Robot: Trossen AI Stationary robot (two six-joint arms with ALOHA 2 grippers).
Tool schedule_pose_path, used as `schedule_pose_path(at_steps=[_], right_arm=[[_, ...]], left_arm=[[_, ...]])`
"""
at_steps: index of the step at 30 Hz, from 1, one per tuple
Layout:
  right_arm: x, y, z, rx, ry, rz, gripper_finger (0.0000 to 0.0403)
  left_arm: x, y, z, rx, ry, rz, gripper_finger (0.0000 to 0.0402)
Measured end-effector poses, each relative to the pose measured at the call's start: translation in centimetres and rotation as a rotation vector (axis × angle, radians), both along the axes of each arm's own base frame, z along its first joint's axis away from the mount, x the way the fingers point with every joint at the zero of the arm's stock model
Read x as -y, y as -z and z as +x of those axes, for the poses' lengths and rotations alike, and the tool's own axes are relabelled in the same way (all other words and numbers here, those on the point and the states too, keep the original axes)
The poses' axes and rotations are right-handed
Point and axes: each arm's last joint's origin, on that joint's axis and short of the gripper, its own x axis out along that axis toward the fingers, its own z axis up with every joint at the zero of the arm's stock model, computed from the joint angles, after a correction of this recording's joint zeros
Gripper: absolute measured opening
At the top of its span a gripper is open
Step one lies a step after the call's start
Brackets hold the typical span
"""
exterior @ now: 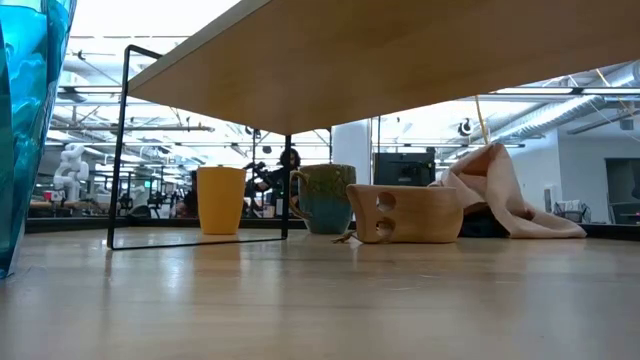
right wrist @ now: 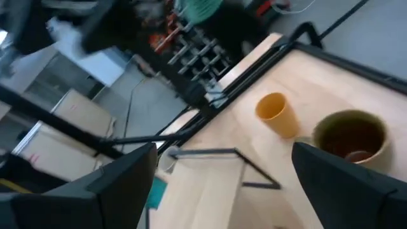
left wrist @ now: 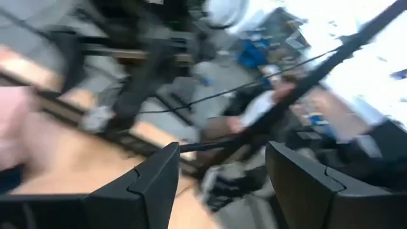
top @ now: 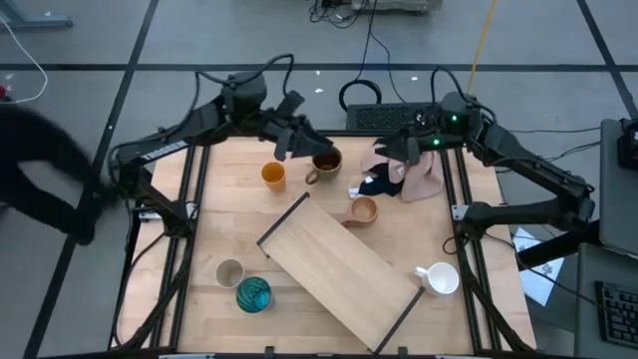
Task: Stack small to large cups/mugs on shelf
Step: Put the green mug on the shelf
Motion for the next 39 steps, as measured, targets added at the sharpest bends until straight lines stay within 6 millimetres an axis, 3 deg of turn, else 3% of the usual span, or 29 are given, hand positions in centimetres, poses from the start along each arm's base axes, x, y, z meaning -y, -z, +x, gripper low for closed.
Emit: schedule_pose_path(at_steps=[6,16,21,29,39], right_arm=[[-1.2,-0.2,0.7,0.024,-0.059,-0.011,0.0357],[-1.1,0.1,3.3,0.075,-0.134,-0.152,0.0357],[0.2,0.8,6.0,-0.006,-0.164,-0.187,0.0357],[2.4,0.1,10.3,-0.222,-0.255,-0.315,0.0357],[4.4,1.4,12.9,-0.560,-0.300,-0.501,0.0351]], left_arm=[[-0.8,-0.2,-4.2,-0.163,-0.234,0.096,0.0234],[-1.1,0.4,-8.1,-0.351,-0.298,0.067,0.0234],[-1.1,0.8,-8.9,-0.418,-0.322,0.065,0.0234],[-1.0,1.2,-10.3,-0.500,-0.317,0.072,0.0234],[-0.6,1.5,-11.1,-0.566,-0.315,0.060,0.0234]])
